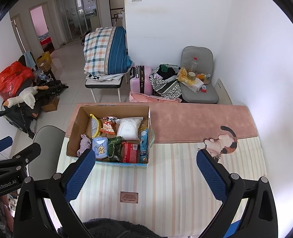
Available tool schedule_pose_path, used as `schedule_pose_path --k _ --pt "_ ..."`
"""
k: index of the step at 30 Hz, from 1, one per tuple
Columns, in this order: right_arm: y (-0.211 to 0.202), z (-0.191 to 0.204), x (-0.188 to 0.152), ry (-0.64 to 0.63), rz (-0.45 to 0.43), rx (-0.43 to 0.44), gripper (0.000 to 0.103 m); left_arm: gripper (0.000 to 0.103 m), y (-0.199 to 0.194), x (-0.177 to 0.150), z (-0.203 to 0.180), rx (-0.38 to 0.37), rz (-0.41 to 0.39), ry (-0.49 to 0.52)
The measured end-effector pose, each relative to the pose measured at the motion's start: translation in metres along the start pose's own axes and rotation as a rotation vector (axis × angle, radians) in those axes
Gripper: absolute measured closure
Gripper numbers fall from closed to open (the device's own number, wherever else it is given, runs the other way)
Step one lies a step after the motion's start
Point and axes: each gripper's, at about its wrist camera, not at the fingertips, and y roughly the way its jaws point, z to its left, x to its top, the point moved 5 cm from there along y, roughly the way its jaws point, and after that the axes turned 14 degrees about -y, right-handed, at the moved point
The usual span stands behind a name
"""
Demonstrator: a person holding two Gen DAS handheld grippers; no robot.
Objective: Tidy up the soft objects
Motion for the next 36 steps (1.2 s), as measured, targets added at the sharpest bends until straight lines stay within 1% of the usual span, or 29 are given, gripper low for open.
schedule_pose_path --k 36 --pt "0.0006 -0.0024 0.001 0.002 -0.001 -0.005 0.0 0.001 -0.0017 0.0001 -0.0037 -0.002 -0.007 0.004"
